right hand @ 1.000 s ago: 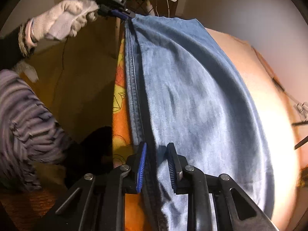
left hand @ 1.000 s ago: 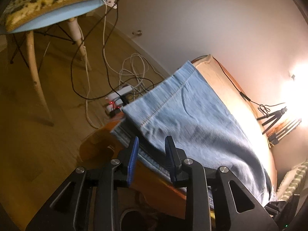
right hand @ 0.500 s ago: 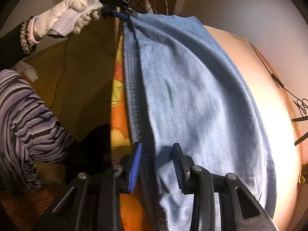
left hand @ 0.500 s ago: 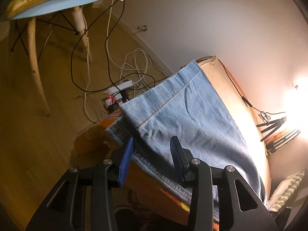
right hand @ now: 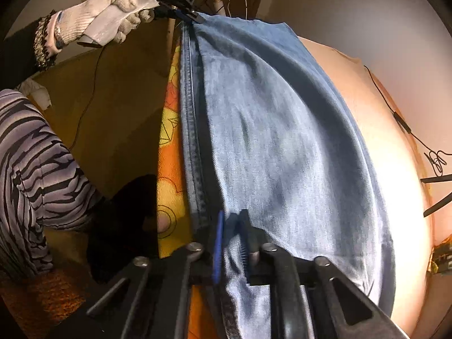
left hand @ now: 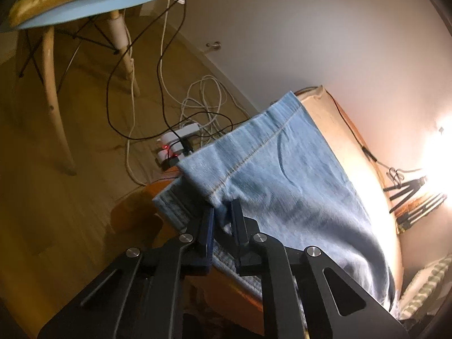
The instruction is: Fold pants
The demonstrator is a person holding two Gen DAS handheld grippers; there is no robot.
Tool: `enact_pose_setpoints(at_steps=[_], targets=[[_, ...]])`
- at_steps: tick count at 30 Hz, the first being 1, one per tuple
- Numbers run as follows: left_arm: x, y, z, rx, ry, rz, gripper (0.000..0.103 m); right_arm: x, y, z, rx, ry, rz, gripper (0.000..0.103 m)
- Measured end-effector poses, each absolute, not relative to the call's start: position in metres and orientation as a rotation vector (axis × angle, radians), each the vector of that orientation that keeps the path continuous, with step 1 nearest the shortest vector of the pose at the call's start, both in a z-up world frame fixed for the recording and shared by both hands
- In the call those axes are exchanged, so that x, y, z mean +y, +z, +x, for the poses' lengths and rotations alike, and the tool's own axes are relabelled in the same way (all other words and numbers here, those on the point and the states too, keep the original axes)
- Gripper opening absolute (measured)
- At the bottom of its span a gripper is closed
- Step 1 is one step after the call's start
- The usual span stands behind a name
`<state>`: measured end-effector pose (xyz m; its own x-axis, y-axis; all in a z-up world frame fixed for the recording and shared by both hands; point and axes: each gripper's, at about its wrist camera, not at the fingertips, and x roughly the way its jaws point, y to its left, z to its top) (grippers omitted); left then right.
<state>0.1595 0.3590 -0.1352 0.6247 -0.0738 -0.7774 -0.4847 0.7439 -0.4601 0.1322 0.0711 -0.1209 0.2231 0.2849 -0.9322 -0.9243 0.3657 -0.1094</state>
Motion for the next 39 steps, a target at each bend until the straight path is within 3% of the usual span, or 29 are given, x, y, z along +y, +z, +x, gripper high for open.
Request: enact_pose_setpoints(at_steps=[12,23,27,30,31,33,39], targets=[[0.355,-0.11,0.148,0.781,0.272,-0.647,0.002,0.042,-0.059,0.125,0.918,0.964,-0.666,0.0],[0.354,-0.125,0.145,0.828,0.306,-0.588,0.002,0.051,-0.098,0.102,0.969,0.998,-0.747,0.0],[0.354,-0.122,0.147,0.852,0.314,-0.563,0.007,0.049,-0.102,0.106,1.005,0.992,-0.693,0.001],[0.355,-0.107,0.143,0.848,0.331,-0.512,0.008,0.04,-0.098,0.102,1.021,0.985,-0.643,0.008],[0.357,-0.098,0.141,0.84,0.329,-0.499,0.008,0.035,-0.095,0.1,1.018,0.979,-0.615,0.021],[0.356,-0.082,0.137,0.827,0.312,-0.484,0.008,0.021,-0.086,0.096,0.998,0.949,-0.556,0.03],[0.328,-0.026,0.132,0.79,0.2,-0.409,0.008,-0.055,-0.047,0.094,0.946,0.801,-0.31,0.034]])
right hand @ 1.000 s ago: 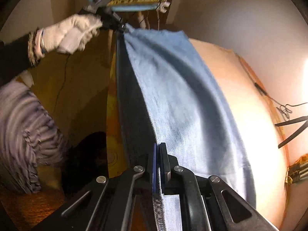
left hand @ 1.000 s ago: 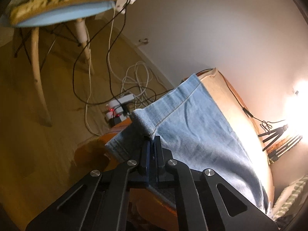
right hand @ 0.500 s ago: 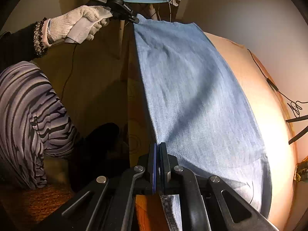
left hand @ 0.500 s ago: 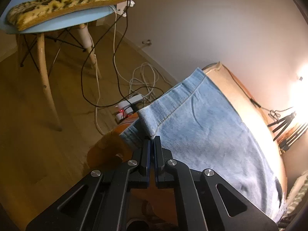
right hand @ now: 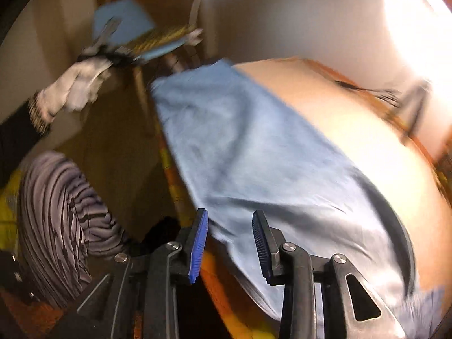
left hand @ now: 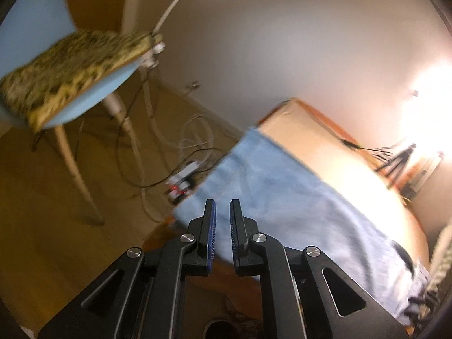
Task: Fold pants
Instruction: 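Open both grippers and move them toward the jeans waistband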
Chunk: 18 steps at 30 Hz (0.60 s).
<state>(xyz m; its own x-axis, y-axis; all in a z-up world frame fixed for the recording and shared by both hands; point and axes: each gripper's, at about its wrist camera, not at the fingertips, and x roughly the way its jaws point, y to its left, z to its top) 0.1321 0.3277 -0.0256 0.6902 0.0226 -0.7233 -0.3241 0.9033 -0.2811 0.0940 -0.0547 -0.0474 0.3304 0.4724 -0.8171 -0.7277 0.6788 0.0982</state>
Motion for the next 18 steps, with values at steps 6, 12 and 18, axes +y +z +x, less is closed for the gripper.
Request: enact_pose_setpoints(at_steps=[6,12,18], targets=[[0.264,0.021,0.138,0.785,0.021,-0.358,0.014,-0.135,-0.025,0.09,0.926,0.613,-0.182,0.035],[0.19,0.064,0.147,0.78,-0.186,-0.319,0.02,-0.22,-0.011,0.082,0.919,0.393,-0.082,0.036],[0.104,0.079,0.161,0.817,-0.378,-0.265,0.03,-0.293,-0.004,0.086,0.925,0.236,0.008,0.041]])
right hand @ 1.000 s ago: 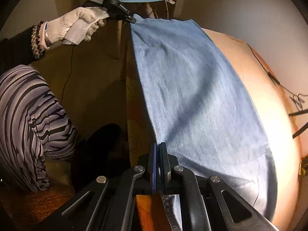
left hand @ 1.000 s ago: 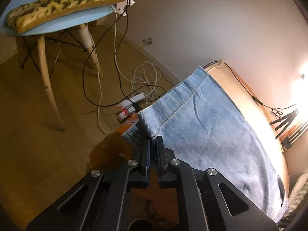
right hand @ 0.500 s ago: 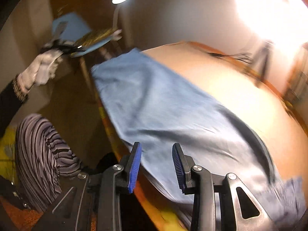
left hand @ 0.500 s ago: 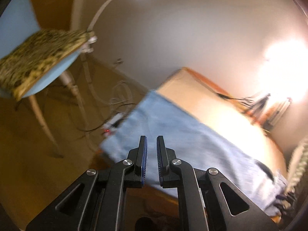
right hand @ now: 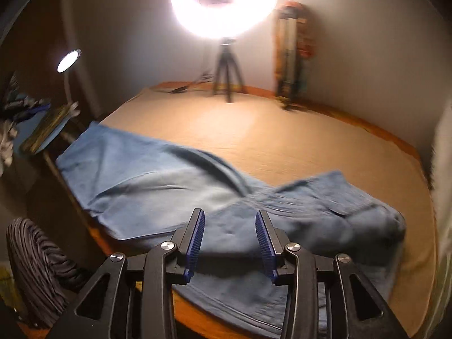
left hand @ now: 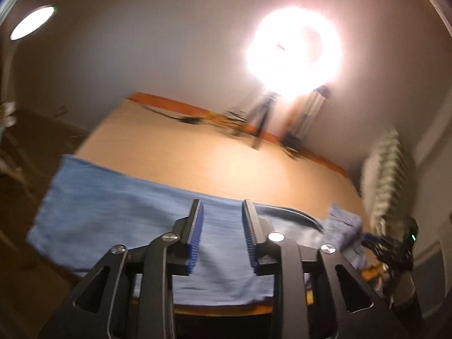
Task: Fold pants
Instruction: 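Open both grippers and move them toward the jeans waistband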
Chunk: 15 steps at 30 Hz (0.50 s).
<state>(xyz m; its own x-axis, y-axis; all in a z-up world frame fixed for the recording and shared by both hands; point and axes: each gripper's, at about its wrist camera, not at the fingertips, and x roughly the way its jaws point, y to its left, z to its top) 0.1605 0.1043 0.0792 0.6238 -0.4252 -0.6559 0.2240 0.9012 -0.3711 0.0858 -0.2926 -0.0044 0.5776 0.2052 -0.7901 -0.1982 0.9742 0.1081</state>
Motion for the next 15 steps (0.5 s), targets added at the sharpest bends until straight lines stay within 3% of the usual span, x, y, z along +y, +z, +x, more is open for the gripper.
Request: enact_pose_setpoints(at_steps=[2,4,15], targets=[[0.072,0.076,0.164,0.842,-0.445,-0.247,0.033,-0.31,-0.005,0.089,0.936,0.206,0.041,0.05],[0.043,0.069,0.169,0.87,-0.504,-0.234,0.033,-0.327,-0.005,0.095,0.95,0.18,0.082,0.053],[-0.103,-0.007,0.176,1.061,-0.743,-0.135,0.033,-0.376,-0.043,0.191,1.156,0.037,0.269,0.054]])
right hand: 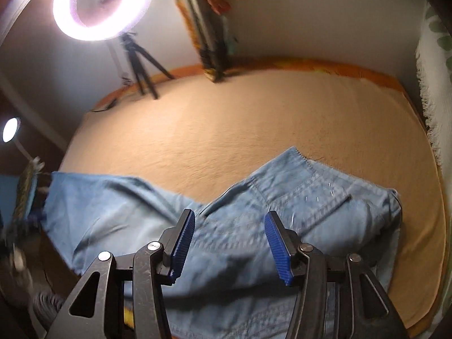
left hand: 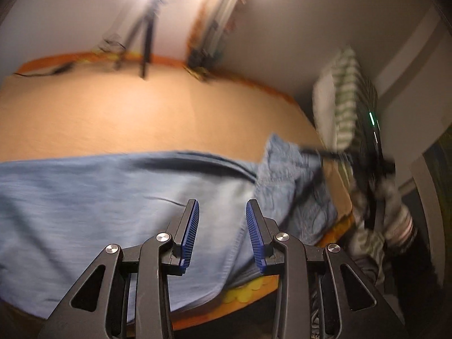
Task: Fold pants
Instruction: 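Open both grippers and move them toward the jeans waistband, then grasp the light-blue jeans waistband near the pocket with the right gripper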
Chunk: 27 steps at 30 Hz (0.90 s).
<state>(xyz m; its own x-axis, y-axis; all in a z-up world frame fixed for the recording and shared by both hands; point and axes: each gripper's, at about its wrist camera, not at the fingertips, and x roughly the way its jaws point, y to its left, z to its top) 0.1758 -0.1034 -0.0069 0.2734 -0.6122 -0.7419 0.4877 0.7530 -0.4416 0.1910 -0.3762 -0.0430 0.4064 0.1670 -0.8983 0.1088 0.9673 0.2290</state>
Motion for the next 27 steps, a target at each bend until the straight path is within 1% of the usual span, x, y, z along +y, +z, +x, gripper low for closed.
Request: enact_pose_setpoints(at_steps=[6,9,15,16,17,18,19,20,22,24,27], targets=[[-0.148,-0.049,0.168,1.159,-0.818,-0.108,0.033,-0.375,-0.082,0.245,1.301,-0.048,0.335,0.054],[-0.162,-0.067,0.161,1.208,-0.843,-0.048,0.033,-0.367,-0.094,0.26,1.334,-0.099,0.274,0.054],[-0.17,-0.078,0.152,1.211,-0.856,0.025,0.033,-0.352,-0.112,0.274,1.397,-0.176,0.155,0.054],[-0.171,-0.079,0.152,1.209,-0.855,0.028,0.034,-0.35,-0.116,0.275,1.406,-0.189,0.144,0.054],[-0.173,-0.081,0.154,1.21,-0.856,0.027,0.041,-0.349,-0.118,0.275,1.411,-0.195,0.136,0.054],[-0.174,-0.082,0.153,1.21,-0.858,0.024,0.044,-0.347,-0.121,0.275,1.42,-0.202,0.12,0.054],[-0.176,-0.082,0.154,1.208,-0.86,0.025,0.046,-0.345,-0.125,0.275,1.431,-0.212,0.103,0.054],[-0.178,-0.084,0.153,1.21,-0.861,0.035,0.046,-0.344,-0.128,0.276,1.441,-0.216,0.092,0.053],[-0.18,-0.088,0.156,1.216,-0.859,0.035,0.046,-0.345,-0.133,0.274,1.45,-0.239,0.084,0.049],[-0.181,-0.091,0.155,1.221,-0.855,0.039,0.046,-0.35,-0.133,0.271,1.435,-0.247,0.107,0.042],[-0.183,-0.093,0.155,1.21,-0.842,0.075,0.046,-0.357,-0.13,0.262,1.407,-0.246,0.124,0.024]])
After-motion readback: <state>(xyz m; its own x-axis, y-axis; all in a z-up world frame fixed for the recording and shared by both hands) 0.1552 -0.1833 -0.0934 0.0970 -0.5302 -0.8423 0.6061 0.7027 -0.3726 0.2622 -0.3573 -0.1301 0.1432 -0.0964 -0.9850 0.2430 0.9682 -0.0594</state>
